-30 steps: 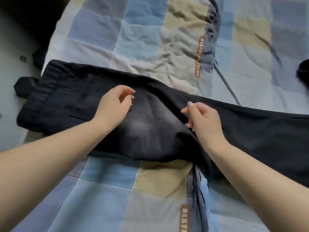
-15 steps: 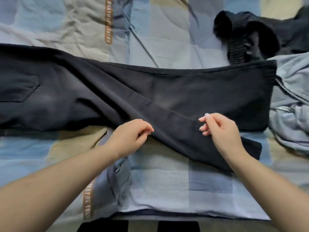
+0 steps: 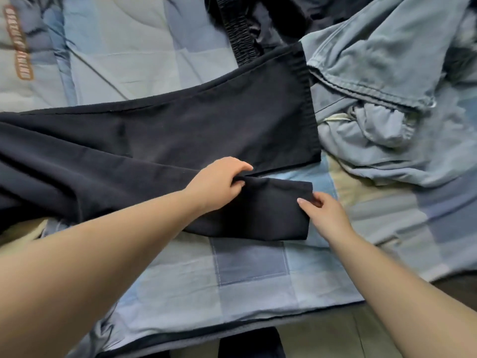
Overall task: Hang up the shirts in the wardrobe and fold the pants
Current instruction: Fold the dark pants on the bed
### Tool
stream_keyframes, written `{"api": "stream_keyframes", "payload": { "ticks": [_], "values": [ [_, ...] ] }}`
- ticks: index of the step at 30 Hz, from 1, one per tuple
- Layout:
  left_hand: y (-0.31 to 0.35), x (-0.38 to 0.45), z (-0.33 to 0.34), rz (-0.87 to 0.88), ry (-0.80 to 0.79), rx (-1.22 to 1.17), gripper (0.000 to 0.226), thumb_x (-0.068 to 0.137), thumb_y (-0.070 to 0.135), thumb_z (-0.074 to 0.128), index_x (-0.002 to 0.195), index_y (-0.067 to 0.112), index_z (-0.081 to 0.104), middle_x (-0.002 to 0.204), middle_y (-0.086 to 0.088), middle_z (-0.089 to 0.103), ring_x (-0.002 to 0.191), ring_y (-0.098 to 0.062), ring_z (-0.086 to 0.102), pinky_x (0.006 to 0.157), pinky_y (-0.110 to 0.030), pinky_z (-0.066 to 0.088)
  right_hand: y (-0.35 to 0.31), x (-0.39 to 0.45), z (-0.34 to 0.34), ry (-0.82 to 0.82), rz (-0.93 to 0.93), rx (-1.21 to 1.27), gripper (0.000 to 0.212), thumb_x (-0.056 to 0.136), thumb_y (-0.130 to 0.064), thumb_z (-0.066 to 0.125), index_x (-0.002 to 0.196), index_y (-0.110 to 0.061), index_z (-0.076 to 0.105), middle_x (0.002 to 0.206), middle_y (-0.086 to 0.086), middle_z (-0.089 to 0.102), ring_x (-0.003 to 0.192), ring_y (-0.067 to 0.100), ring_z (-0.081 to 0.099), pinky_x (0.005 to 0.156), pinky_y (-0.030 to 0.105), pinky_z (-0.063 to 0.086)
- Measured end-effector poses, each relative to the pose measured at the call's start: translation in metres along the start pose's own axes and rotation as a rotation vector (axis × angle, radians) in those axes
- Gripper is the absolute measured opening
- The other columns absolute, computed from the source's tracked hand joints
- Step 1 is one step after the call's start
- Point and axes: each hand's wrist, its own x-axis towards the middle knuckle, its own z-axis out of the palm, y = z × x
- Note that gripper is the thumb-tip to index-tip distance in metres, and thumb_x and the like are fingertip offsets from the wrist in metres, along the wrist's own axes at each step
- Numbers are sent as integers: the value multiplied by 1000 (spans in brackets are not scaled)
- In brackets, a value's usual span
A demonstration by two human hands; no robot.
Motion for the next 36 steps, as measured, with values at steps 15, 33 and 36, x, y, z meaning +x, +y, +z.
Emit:
{"api": "stream_keyframes", "payload": {
  "ticks": [15, 33, 36],
  "values": [
    [79, 64, -39, 86, 89, -108, 5, 92, 19, 61, 94, 18, 65, 83, 12, 62, 79, -10, 61, 80, -34, 52, -14, 7, -24, -258, -365, -136, 28, 80, -43, 67, 106, -39, 58, 96, -22, 64, 92, -1, 59, 77, 19, 46],
    [106, 191, -128, -80, 529, 132, 22, 94, 22, 53, 111, 13, 64, 116, -7, 64, 111, -27, 55, 80, -25, 33, -73, 71, -57, -316, -64, 336, 21, 93, -35, 55, 89, -16, 63, 71, 4, 47, 47, 9, 41, 45, 17, 34],
    [99, 203, -112, -120, 383, 31, 37, 94, 23, 55, 131, 18, 53, 128, -5, 59, 119, -23, 53, 93, -25, 39, -52, 95, -56, -120, -89, 87, 27, 91, -35, 58, 101, -11, 66, 89, 3, 63, 80, 18, 60, 69, 27, 49]
  ]
}}
